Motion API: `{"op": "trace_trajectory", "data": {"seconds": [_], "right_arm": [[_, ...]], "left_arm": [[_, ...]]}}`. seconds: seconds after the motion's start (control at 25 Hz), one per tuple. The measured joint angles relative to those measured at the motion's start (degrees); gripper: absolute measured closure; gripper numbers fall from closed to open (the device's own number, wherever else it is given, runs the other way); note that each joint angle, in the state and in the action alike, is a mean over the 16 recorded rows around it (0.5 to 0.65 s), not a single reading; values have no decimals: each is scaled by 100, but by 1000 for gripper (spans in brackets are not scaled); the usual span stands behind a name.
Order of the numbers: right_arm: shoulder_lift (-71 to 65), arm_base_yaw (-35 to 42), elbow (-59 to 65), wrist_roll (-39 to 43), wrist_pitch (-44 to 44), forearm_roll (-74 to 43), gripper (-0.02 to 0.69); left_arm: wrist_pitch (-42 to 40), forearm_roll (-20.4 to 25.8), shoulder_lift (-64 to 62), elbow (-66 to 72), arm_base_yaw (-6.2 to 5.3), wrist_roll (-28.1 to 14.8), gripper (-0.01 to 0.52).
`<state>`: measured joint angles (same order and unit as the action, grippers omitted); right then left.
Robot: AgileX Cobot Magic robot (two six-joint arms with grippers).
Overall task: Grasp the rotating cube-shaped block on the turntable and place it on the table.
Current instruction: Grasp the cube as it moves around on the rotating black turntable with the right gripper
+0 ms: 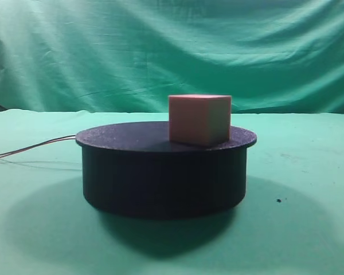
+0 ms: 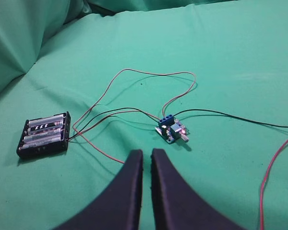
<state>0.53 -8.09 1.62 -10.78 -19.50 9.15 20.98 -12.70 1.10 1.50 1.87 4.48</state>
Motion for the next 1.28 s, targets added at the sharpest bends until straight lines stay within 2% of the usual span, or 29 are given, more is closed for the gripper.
{"op": "trace_trajectory", "data": {"seconds": [0.28, 0.48, 0.64, 1.04, 1.28], "right_arm": [[-4, 0, -71, -92, 1073, 626, 616], [-237, 0, -493, -183, 1161, 1062, 616], [-745, 0, -975, -220, 817, 1366, 616], [-2637, -83, -2021, -665, -908, 1526, 619], [-3784, -667, -2453, -1100, -1259, 1518, 637]], "left_arm": [[0, 0, 0, 0, 0, 0, 514], [0, 0, 0, 0, 0, 0, 514], [0, 0, 0, 0, 0, 0, 514], [0, 0, 0, 0, 0, 0, 514], [0, 0, 0, 0, 0, 0, 514]]}}
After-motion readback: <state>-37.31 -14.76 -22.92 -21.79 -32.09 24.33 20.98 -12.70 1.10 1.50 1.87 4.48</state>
